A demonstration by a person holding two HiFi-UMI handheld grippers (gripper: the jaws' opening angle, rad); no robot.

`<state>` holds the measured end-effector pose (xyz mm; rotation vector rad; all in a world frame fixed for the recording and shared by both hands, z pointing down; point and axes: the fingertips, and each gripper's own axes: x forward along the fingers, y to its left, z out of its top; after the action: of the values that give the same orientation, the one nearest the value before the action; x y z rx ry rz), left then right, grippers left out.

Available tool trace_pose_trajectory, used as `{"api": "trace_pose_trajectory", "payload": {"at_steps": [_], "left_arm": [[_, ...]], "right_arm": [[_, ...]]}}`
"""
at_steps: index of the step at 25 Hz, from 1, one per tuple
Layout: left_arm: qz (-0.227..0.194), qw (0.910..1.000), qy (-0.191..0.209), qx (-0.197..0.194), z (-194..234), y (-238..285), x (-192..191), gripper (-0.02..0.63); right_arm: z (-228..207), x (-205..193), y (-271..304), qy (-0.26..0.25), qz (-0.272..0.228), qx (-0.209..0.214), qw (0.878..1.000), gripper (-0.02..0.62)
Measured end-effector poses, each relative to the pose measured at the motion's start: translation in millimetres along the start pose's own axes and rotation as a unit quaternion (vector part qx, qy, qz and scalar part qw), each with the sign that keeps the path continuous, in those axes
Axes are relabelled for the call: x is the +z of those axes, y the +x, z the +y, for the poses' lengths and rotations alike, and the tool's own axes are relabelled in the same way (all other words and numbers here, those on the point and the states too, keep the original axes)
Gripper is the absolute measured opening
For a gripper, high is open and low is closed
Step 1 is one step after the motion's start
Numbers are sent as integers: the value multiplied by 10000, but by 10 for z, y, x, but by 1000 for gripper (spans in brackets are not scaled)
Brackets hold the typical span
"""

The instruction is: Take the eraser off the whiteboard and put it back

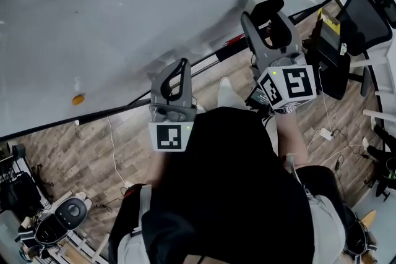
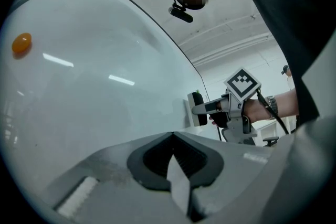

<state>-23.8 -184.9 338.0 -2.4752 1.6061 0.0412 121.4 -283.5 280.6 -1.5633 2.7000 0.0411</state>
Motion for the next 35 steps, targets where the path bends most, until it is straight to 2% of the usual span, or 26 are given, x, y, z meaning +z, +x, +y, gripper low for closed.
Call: {"api": "trace_pose_trajectory", "payload": {"at_steps": [9,16,35], "left_arm": [[-15,10000,19,80,-15,43,-25,3],[76,9997,-113,196,-5,30,-54,2],[38,9998,28,183,6,-32,-13,2]], "right_arm": [[-32,-18,65,12,61,121,9999,232],[-23,-14,95,-4,77,183,9998,232],[1,-5,83,53,65,236,9997,241]]}}
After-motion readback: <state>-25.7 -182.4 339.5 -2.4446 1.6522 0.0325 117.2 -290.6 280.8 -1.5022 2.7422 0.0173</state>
